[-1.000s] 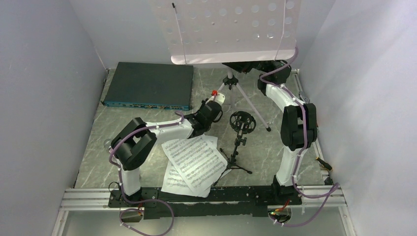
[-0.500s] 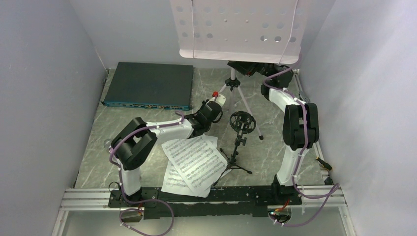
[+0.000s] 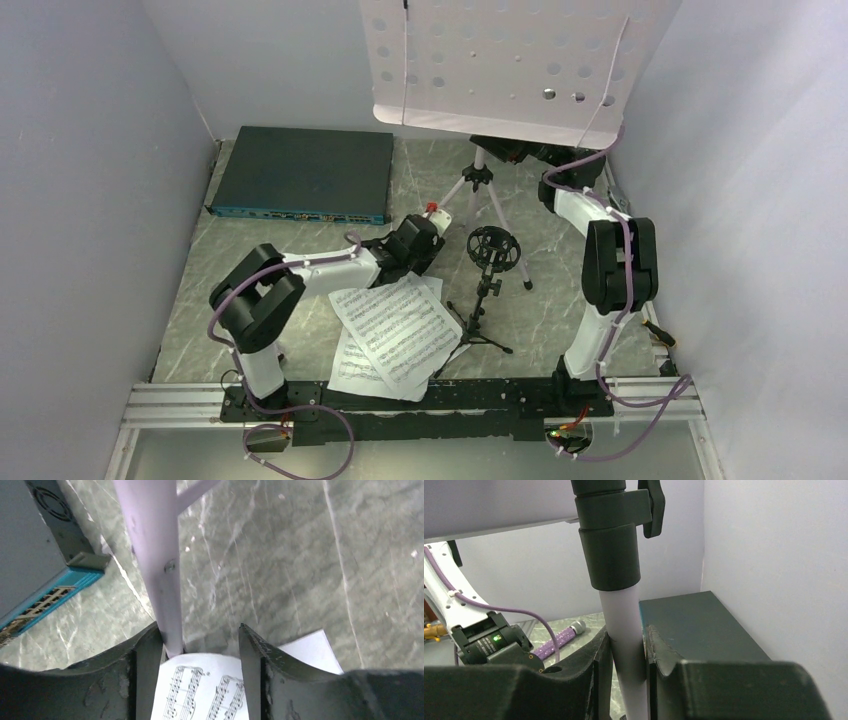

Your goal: Set up the instrument practice props

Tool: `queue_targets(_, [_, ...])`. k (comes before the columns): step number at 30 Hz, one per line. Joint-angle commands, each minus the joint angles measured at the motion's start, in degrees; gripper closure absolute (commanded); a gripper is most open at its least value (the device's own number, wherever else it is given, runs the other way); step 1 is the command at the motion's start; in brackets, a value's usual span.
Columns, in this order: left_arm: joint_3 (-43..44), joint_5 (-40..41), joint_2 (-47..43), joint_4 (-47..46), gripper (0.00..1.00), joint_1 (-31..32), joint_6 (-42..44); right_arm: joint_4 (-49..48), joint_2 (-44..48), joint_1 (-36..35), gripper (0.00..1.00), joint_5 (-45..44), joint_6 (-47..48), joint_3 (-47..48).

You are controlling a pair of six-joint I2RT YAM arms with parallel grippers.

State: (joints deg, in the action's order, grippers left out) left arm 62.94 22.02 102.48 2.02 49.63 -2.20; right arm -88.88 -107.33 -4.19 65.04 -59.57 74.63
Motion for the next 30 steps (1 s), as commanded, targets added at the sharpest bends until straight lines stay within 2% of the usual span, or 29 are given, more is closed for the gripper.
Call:
queue_targets(1, [-4.01,-12.17,-5.72,3.07,0.37,1.33,-3.43,-9.38,0.98,0.22,1.00,3.87,-4.49,-2.95])
queue_targets(6, [-5.47,-16.18,-9.44,-1.59,0.27,1.25,-3.18,-9.38,1.62,0.23,1.00,3.62,-4.49,-4.49])
queue_targets(8, [-5.74,-17.21,-10.54,-3.99,0.26,1.09,-3.32,-9.34,1.98,0.31,0.96,3.46,-4.67,-5.07])
queue_targets(13, [-6.32,-18.75,-12.62,-7.40,0.23,0.52,-3.97,-9.29,3.13,0.82,0.56,1.70,-4.71,-7.50])
queue_targets(16, [-7.24,-19.42,-13.89,-9.19,0.22,-0.02,-4.74,-9.28,3.75,1.14,0.44,0.91,-4.52,-9.39])
queue_targets(23, [-9.71,-21.01,-16.54,-12.78,0.18,-2.12,-7.33,-9.29,6.39,2.41,0.23,-2.20,-2.02,-16.97])
queue_targets(30, [-11.08,-21.24,-17.67,-14.32,0.16,-3.28,-9.25,-9.23,10.12,4.75,0.16,-5.32,-0.95,-23.54])
